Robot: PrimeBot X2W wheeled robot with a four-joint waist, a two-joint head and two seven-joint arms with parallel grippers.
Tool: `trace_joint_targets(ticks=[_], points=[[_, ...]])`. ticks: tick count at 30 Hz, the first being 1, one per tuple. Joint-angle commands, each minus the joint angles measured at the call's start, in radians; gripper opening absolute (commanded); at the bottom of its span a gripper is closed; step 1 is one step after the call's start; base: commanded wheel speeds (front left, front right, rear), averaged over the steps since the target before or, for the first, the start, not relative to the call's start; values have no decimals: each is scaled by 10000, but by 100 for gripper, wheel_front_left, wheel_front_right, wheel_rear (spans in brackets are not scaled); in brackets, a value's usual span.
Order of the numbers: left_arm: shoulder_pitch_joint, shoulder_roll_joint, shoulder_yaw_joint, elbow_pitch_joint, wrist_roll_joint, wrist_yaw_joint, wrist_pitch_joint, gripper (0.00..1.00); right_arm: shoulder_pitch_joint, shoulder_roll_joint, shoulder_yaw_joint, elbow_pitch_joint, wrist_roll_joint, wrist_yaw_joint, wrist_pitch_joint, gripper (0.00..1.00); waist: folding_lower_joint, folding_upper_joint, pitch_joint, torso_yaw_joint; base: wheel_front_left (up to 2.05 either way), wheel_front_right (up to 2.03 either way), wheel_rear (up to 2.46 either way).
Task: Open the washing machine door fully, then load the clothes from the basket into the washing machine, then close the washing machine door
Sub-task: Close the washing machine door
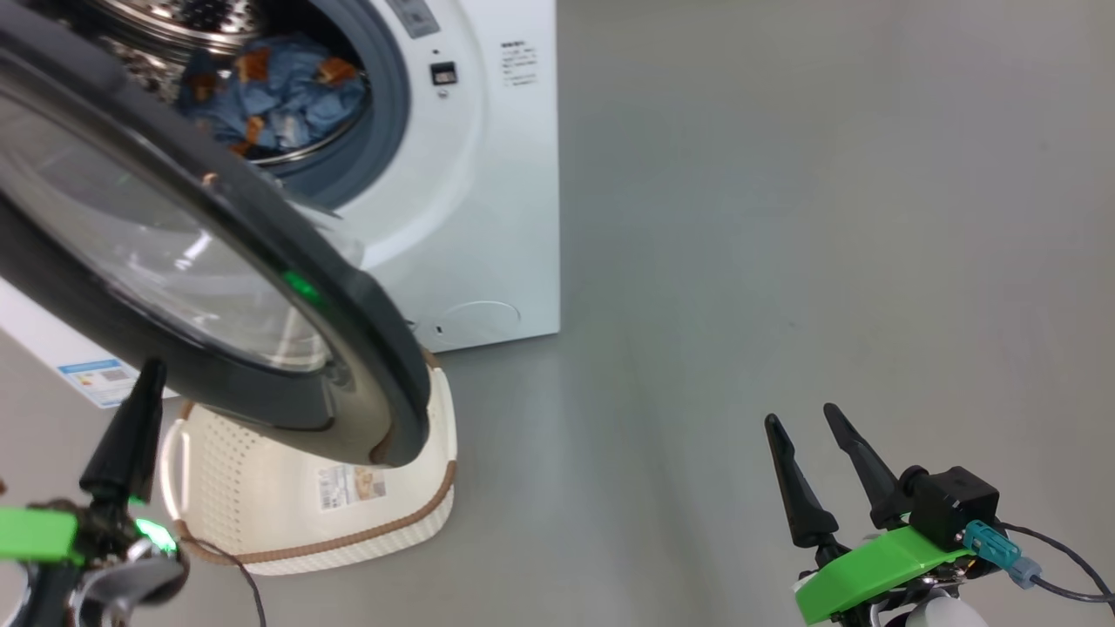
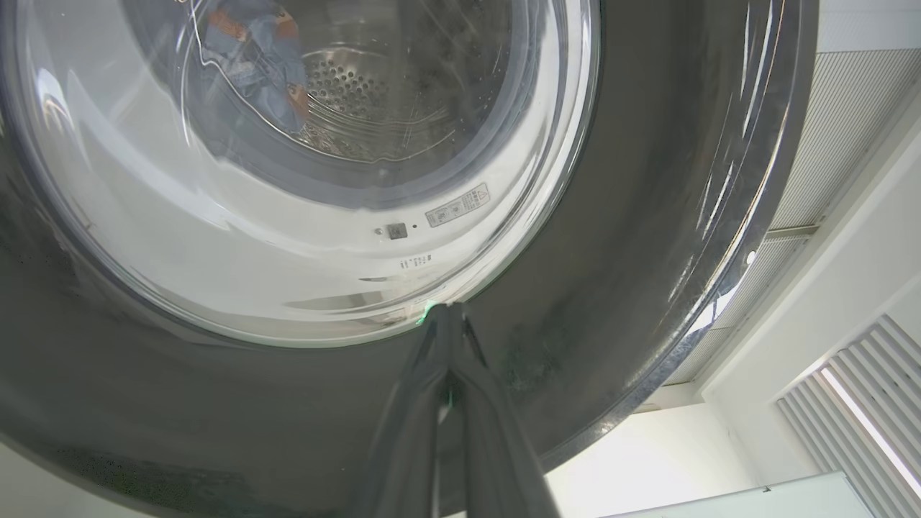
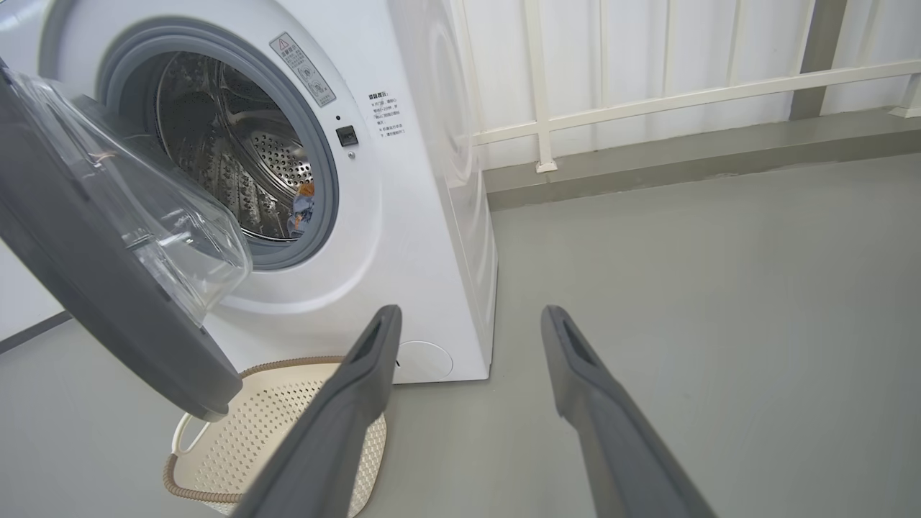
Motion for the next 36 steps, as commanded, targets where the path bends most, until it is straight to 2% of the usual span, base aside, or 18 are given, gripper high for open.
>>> trace_joint_targets(ticks=[1,7,8,9,10,11,12,13,14,15,22,30,34,36], points=[[124,227,291,-388,94,-104,-139,0,20,19,214,-189,135,16,-47,100,0,0,-194,214,0,0,0],[882,165,189,-782,-62,-105,-702,0,82,19,221,-122,164,16,-47,100,0,0,-414,409,0,0,0],[1001,160,129,-846,-71,-105,-765,9,97,19,220,-114,166,16,-47,100,0,0,-443,435,0,0,0],[1125,156,83,-897,-70,-105,-838,24,108,19,229,-106,171,16,-47,100,0,0,-465,450,0,0,0],[1229,153,58,-939,-62,-105,-946,35,117,19,237,-98,175,16,-47,100,0,0,-483,463,0,0,0],[1229,153,58,-939,-62,-105,-946,35,117,19,237,-98,175,16,-47,100,0,0,-483,463,0,0,0],[1319,150,27,-972,-61,-105,-1044,44,121,19,246,-91,179,16,-47,100,0,0,-500,473,0,0,0],[1397,148,-14,-1007,-66,-105,-1121,60,125,19,250,-80,183,16,-47,100,0,0,-521,482,0,0,0],[1472,147,-54,-1049,-48,-105,-1204,83,130,19,254,-69,187,16,-47,100,0,0,-548,489,0,0,0],[1553,146,-101,-1086,-34,-105,-1280,100,136,19,262,-56,193,16,-47,100,0,0,-575,490,0,0,0],[2043,141,-329,-1282,-116,-105,-2031,100,194,19,306,-32,225,16,-47,100,0,0,-709,461,0,0,0],[2224,140,-336,-2452,358,-105,-3783,100,199,19,313,-95,221,16,-47,100,0,0,-740,432,0,0,0],[2370,191,-493,-2875,1066,-105,-4643,100,194,19,325,-142,223,16,-47,100,0,0,-723,412,0,0,0],[2469,491,-742,-3043,1793,-105,-5223,100,181,19,331,-164,220,16,-47,100,0,0,-698,399,0,0,0]])
